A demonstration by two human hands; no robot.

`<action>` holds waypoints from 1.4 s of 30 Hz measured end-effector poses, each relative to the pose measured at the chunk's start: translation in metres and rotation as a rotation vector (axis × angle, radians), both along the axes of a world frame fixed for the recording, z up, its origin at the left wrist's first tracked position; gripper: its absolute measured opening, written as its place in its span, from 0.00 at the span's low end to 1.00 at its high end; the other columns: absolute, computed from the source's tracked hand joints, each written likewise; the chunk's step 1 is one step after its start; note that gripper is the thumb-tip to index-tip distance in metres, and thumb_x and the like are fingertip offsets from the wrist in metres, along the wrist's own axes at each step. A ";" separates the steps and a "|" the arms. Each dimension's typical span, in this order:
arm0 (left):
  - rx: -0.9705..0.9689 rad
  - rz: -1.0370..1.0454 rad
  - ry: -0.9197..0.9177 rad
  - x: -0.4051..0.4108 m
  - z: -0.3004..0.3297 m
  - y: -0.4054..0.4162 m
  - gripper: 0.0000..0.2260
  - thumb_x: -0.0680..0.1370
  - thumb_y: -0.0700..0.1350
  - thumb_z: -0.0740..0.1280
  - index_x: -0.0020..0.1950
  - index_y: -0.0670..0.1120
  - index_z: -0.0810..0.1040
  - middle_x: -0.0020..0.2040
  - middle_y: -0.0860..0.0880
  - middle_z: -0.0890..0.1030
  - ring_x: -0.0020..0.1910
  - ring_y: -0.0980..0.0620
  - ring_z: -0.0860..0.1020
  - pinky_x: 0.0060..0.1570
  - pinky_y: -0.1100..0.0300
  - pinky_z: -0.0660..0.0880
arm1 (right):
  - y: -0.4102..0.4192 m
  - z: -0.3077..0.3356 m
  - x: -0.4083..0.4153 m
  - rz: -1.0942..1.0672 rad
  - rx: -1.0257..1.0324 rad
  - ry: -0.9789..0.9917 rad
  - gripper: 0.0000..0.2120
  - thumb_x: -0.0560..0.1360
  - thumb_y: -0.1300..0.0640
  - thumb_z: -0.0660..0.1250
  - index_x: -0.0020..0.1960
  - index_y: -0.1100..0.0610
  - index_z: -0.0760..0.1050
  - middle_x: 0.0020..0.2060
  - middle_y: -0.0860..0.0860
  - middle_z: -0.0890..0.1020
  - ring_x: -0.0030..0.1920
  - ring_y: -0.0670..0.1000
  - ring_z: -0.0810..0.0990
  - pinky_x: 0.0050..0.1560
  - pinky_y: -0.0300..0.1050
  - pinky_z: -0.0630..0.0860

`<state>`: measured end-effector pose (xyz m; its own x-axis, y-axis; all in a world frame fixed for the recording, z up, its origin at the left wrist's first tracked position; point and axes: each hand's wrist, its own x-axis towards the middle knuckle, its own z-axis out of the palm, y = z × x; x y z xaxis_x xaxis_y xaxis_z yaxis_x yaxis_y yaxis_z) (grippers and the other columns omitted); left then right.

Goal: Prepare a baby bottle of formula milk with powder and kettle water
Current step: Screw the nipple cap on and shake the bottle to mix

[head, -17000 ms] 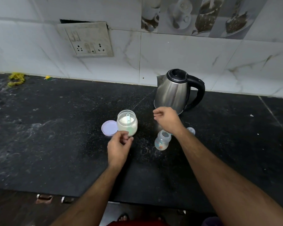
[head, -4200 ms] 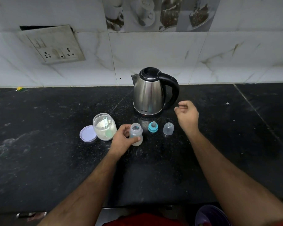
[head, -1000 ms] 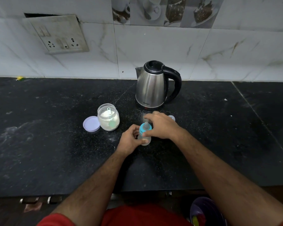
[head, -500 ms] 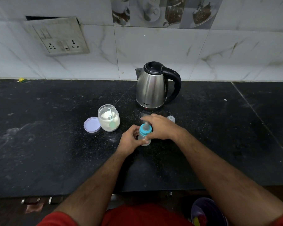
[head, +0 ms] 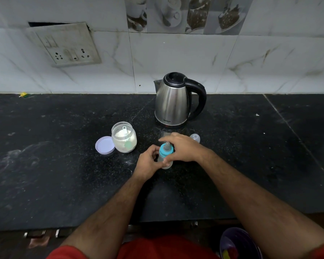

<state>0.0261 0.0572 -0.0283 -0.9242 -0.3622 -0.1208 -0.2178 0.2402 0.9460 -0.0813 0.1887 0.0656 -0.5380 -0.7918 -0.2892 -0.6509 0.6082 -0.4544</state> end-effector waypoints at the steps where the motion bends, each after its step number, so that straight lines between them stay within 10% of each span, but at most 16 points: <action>1: 0.010 0.000 -0.001 0.000 0.000 0.001 0.20 0.65 0.40 0.81 0.50 0.52 0.77 0.51 0.52 0.85 0.54 0.56 0.82 0.59 0.61 0.76 | 0.001 -0.001 -0.002 0.005 -0.027 -0.018 0.28 0.67 0.48 0.77 0.65 0.46 0.75 0.52 0.44 0.73 0.55 0.46 0.74 0.56 0.46 0.72; 8: 0.032 0.016 -0.013 0.002 0.002 0.005 0.18 0.66 0.37 0.80 0.51 0.47 0.77 0.46 0.54 0.84 0.44 0.65 0.81 0.46 0.70 0.76 | -0.007 -0.019 0.023 -0.187 -0.028 0.306 0.25 0.70 0.35 0.70 0.52 0.55 0.73 0.50 0.50 0.78 0.49 0.52 0.79 0.49 0.51 0.75; 16: 0.027 0.010 0.009 0.002 0.003 0.004 0.21 0.65 0.38 0.81 0.50 0.53 0.77 0.51 0.54 0.84 0.53 0.61 0.82 0.58 0.63 0.77 | 0.007 -0.009 -0.005 0.060 -0.076 -0.058 0.26 0.70 0.48 0.75 0.67 0.49 0.74 0.58 0.45 0.79 0.59 0.46 0.77 0.61 0.47 0.74; 28: 0.005 0.020 -0.002 0.002 0.003 0.005 0.18 0.66 0.38 0.81 0.50 0.49 0.77 0.47 0.53 0.85 0.47 0.61 0.83 0.49 0.68 0.77 | 0.004 -0.036 0.015 -0.175 -0.184 0.069 0.23 0.69 0.38 0.71 0.59 0.49 0.73 0.50 0.47 0.82 0.50 0.50 0.80 0.52 0.53 0.79; 42: 0.002 0.054 0.010 0.005 0.001 0.006 0.16 0.64 0.47 0.78 0.48 0.57 0.78 0.47 0.52 0.85 0.49 0.49 0.84 0.53 0.50 0.81 | -0.004 -0.035 0.044 -0.307 -0.138 0.219 0.20 0.77 0.42 0.65 0.63 0.53 0.71 0.52 0.51 0.83 0.52 0.55 0.81 0.49 0.51 0.77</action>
